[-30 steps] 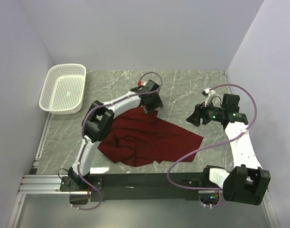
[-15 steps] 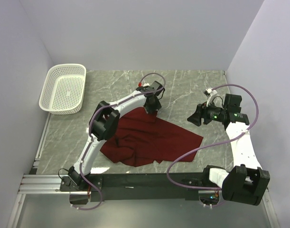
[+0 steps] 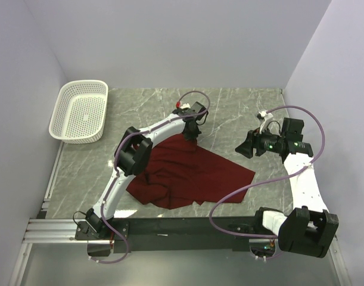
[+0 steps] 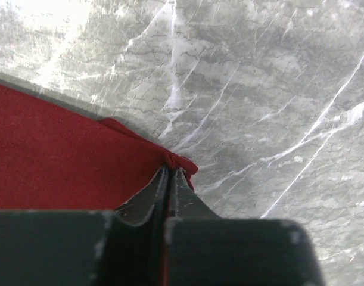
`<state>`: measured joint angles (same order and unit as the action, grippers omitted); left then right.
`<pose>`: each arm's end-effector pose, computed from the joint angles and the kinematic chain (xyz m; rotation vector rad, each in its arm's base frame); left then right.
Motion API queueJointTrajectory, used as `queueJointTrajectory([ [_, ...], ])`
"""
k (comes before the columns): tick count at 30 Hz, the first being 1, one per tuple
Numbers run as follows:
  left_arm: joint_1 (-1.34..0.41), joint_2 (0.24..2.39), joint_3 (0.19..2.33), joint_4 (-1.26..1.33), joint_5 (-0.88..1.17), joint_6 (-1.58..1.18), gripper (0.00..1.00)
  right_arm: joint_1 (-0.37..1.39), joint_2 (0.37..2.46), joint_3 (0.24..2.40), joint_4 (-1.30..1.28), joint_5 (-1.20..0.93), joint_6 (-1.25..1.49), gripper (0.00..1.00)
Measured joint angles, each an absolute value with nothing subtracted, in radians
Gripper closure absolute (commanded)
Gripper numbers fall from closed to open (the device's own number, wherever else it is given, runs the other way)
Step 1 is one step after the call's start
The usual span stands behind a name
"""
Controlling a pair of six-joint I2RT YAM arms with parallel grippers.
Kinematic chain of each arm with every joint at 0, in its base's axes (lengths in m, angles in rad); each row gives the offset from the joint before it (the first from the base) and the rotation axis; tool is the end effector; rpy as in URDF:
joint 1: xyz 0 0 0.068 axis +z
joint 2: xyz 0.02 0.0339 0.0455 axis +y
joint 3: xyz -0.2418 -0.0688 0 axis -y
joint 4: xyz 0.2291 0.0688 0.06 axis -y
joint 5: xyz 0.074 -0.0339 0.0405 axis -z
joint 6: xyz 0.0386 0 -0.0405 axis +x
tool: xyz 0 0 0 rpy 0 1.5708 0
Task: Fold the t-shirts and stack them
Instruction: Flatten the tshirt out
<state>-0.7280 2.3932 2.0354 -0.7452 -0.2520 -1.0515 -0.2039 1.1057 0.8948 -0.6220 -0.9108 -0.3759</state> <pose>0.3670 -0.3142 0.1546 -0.5041 2.5943 -0.2783 0.2156 -0.0134 0.2681 -0.5744 2.0505 0.7506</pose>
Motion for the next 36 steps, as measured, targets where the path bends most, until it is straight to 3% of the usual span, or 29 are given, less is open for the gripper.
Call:
queueJointTrajectory([
  [9, -0.721, 2.338, 2.007, -0.73, -0.278, -0.994, 1.0, -0.2, 1.169, 0.897, -0.706, -0.926, -0.498, 0.32],
  [17, -0.617, 2.105, 1.91, -0.643, -0.243, -0.98, 1.0, -0.141, 1.278, 0.908, -0.842, -0.706, -0.71, 0.31],
  [26, -0.519, 2.01, 1.853, -0.587, -0.221, -0.953, 1.0, -0.054, 1.382, 0.788, -0.773, -0.447, -0.78, 0.33],
  [36, -0.382, 2.01, 1.851, -0.591, -0.192, -0.898, 1.0, -0.019, 1.478, 0.788, -0.688, -0.36, -0.775, 0.39],
])
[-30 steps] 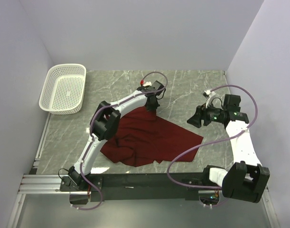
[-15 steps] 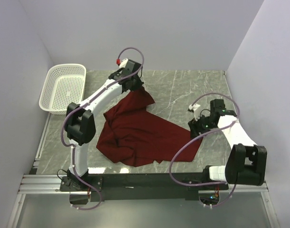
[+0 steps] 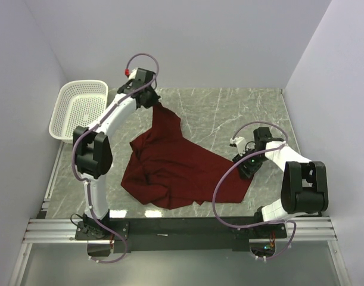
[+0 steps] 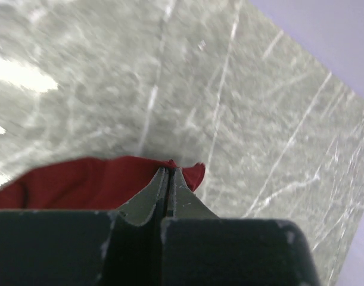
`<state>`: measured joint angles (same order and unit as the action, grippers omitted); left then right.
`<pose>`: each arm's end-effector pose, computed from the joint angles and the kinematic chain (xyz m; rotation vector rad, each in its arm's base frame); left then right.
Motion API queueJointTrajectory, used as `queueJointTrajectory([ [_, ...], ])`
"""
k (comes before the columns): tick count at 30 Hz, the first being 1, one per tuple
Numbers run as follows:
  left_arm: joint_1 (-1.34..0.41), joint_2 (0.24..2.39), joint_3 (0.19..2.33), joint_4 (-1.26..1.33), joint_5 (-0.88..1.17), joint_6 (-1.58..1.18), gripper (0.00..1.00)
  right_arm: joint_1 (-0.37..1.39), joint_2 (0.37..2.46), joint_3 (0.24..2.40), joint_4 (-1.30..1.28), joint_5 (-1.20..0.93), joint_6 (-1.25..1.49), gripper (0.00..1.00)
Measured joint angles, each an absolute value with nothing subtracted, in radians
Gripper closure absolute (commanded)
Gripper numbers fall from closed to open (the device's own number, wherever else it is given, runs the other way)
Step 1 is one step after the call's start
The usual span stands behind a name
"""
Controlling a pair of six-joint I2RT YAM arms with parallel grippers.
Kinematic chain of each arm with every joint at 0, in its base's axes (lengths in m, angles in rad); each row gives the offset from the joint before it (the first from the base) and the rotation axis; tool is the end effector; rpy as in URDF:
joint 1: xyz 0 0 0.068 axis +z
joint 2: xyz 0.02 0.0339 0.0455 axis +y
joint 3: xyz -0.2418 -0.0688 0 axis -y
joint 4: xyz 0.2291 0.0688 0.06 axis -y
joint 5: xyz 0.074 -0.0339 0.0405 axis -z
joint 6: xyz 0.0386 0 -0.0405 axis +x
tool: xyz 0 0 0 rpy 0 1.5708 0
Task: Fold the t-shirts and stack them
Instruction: Flatten the tshirt out
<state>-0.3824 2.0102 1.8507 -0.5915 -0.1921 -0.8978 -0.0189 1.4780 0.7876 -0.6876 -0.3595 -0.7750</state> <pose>0.4113 -0.1575 0.2788 -0.6915 2.2392 -0.4267 0.2338 0.0092 0.1465 -1.0808 2.5878 0.3651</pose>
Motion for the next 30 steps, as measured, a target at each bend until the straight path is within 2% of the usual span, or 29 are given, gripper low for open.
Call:
queueJointTrajectory([
  [4, -0.332, 2.014, 1.871, -0.597, -0.173, -0.882, 1.0, -0.015, 1.492, 0.795, -0.662, -0.347, -0.76, 0.41],
  [6, -0.317, 2.022, 1.898, -0.602, -0.165, -0.875, 1.0, -0.015, 1.51, 0.809, -0.648, -0.34, -0.754, 0.48],
  [9, -0.302, 2.037, 1.933, -0.602, -0.15, -0.865, 1.0, -0.015, 1.546, 0.838, -0.629, -0.329, -0.746, 0.69],
  [10, -0.298, 2.04, 1.938, -0.601, -0.146, -0.859, 1.0, -0.015, 1.559, 0.849, -0.627, -0.323, -0.745, 0.82],
  [13, -0.284, 2.048, 1.94, -0.599, -0.13, -0.852, 1.0, -0.015, 1.588, 0.875, -0.617, -0.313, -0.741, 1.0],
  [18, -0.25, 2.073, 1.94, -0.593, -0.109, -0.849, 1.0, -0.016, 1.601, 0.904, -0.617, -0.296, -0.726, 1.0],
  [30, -0.185, 2.11, 1.973, -0.58, -0.08, -0.833, 1.0, -0.023, 1.63, 1.235, -0.638, -0.28, -0.678, 1.0],
])
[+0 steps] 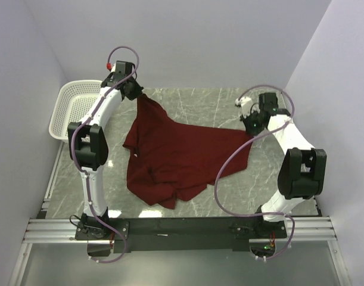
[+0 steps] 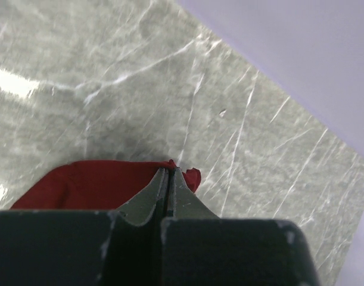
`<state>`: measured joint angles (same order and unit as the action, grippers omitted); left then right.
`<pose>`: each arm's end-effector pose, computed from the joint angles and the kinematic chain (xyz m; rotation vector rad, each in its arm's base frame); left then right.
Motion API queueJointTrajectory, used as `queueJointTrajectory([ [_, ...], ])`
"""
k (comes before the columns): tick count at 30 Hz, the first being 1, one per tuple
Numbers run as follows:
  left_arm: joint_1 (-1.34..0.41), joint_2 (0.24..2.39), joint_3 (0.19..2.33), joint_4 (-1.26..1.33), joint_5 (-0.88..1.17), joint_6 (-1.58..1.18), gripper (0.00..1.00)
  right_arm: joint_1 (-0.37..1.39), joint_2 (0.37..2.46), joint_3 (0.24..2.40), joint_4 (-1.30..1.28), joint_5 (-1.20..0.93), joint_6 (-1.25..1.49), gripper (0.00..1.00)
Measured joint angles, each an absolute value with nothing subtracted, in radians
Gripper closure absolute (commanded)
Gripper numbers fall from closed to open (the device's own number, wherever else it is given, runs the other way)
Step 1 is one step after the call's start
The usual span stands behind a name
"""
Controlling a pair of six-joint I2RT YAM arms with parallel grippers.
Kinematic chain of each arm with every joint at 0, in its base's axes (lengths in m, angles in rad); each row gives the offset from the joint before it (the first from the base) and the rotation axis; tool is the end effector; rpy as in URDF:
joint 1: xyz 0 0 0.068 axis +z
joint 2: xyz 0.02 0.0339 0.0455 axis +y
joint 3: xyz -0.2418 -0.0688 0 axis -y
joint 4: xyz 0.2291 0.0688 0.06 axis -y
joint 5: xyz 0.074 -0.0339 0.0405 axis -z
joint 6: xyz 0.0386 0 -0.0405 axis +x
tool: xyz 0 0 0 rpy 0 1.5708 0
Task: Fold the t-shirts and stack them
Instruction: Flatten the tshirt out
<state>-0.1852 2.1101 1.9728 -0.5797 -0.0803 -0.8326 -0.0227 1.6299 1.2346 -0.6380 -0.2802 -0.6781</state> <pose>0.4567 -0.0824 0.2751 -0.7793 2.1893 -0.4334 0.3259 0.0033 0.2266 -0.9119 2.3757 0.0964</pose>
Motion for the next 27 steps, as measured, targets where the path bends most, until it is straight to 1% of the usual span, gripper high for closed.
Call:
queueJointTrajectory([
  [6, -0.175, 2.164, 2.08, -0.563, -0.102, -0.858, 1.0, -0.023, 1.797, 1.557, -0.604, -0.168, -0.58, 1.0],
  [13, -0.134, 2.194, 2.104, -0.507, -0.137, -0.922, 1.0, -0.015, 2.037, 1.953, -0.501, 0.015, -0.417, 1.0],
  [14, -0.129, 2.211, 2.122, -0.5, -0.134, -0.93, 1.0, -0.01, 2.061, 1.982, -0.487, 0.034, -0.402, 0.93],
  [15, -0.125, 2.231, 2.146, -0.492, -0.129, -0.934, 0.98, -0.004, 2.086, 2.007, -0.465, 0.061, -0.381, 0.63],
  [16, -0.122, 2.247, 2.163, -0.482, -0.126, -0.935, 0.9, 0.006, 2.107, 2.024, -0.449, 0.085, -0.361, 0.51],
  [17, -0.12, 2.266, 2.182, -0.474, -0.12, -0.936, 0.62, 0.019, 2.128, 2.035, -0.435, 0.111, -0.353, 0.4],
  [19, -0.116, 2.289, 2.196, -0.452, -0.1, -0.929, 0.37, 0.047, 2.152, 2.038, -0.425, 0.134, -0.339, 0.36],
  [21, -0.112, 2.289, 2.187, -0.434, -0.071, -0.911, 0.17, 0.07, 2.156, 2.024, -0.439, 0.12, -0.332, 0.33],
  [22, -0.112, 2.282, 2.174, -0.415, -0.058, -0.899, 0.15, 0.079, 2.146, 2.008, -0.445, 0.097, -0.337, 0.33],
  [24, -0.11, 2.237, 2.096, -0.353, -0.021, -0.873, 0.15, 0.091, 2.083, 1.909, -0.462, -0.002, -0.37, 0.33],
  [27, -0.107, 2.121, 1.94, -0.287, 0.059, -0.819, 0.16, 0.073, 1.909, 1.671, -0.522, -0.2, -0.463, 0.33],
])
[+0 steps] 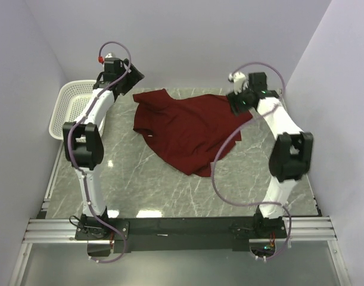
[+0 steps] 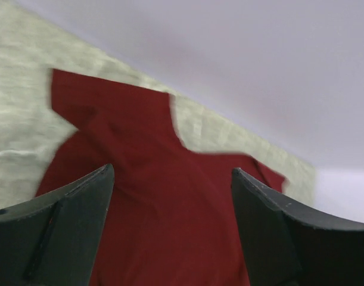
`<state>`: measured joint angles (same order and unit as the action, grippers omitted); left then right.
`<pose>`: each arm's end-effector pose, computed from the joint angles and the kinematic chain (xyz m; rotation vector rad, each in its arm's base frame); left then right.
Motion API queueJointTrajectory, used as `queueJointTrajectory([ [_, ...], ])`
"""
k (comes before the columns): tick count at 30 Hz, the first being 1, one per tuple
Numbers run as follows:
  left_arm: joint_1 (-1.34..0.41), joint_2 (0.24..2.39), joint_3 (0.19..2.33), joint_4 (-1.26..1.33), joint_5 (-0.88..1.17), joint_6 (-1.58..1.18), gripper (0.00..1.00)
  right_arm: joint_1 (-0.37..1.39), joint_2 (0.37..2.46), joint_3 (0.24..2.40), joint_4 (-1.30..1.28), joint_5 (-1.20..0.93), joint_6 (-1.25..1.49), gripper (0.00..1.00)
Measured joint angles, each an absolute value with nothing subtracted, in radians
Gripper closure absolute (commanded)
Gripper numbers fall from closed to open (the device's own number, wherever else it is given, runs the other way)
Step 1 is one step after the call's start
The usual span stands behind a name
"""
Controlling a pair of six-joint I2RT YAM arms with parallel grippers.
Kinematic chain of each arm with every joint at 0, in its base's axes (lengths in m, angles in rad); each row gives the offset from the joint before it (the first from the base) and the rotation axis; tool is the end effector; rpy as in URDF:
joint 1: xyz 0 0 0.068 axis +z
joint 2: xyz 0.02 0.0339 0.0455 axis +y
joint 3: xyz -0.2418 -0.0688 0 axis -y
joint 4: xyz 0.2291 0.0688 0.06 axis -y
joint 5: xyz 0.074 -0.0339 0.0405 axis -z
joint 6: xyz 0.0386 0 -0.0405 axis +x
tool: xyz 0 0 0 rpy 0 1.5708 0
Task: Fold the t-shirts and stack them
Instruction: Flatten the tshirt out
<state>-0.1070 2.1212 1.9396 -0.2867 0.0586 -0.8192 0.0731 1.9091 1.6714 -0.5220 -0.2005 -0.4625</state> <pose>0.4801 -0.0538 0.2864 -0.6962 1.9801 -0.6314 0.4164 0.0382 0.2689 -0.7074 2.2010 0.0361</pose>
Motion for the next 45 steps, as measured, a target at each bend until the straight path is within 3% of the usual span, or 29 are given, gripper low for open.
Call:
queueJointTrajectory([
  [2, -0.107, 2.034, 1.846, -0.246, 0.12, -0.795, 0.16, 0.039, 1.784, 1.531, -0.609, -0.34, -0.558, 0.37],
  [9, -0.147, 1.611, 1.419, -0.146, 0.303, -0.728, 0.16, 0.008, 1.565, 1.182, -0.936, -0.675, -1.034, 0.36],
  [14, -0.187, 1.333, 1.139, -0.19, 0.319, -0.654, 0.13, 0.179, 1.438, 0.95, -0.952, -0.706, -1.117, 0.39],
  [20, -0.178, 0.989, 0.929, -0.32, 0.194, -0.567, 0.02, 0.342, 1.166, 0.741, -0.761, -0.665, -1.109, 0.34],
  [22, -0.178, 0.882, 0.871, -0.331, 0.163, -0.56, 0.01, 0.375, 1.111, 0.712, -0.723, -0.644, -1.097, 0.37],
  [23, -0.178, 0.837, 0.848, -0.339, 0.148, -0.559, 0.01, 0.392, 1.115, 0.717, -0.707, -0.64, -1.076, 0.44],
  [25, -0.178, 0.769, 0.814, -0.36, 0.122, -0.557, 0.0, 0.421, 1.165, 0.752, -0.69, -0.636, -1.006, 0.46],
  [29, -0.178, 0.696, 0.783, -0.398, 0.073, -0.541, 0.01, 0.447, 1.319, 0.809, -0.597, -0.604, -0.79, 0.45],
  [34, -0.178, 0.645, 0.74, -0.435, 0.034, -0.519, 0.0, 0.447, 1.351, 0.805, -0.535, -0.517, -0.542, 0.43],
  [45, -0.178, 0.551, 0.706, -0.453, 0.017, -0.513, 0.01, 0.455, 1.493, 0.836, -0.489, -0.463, -0.31, 0.47],
])
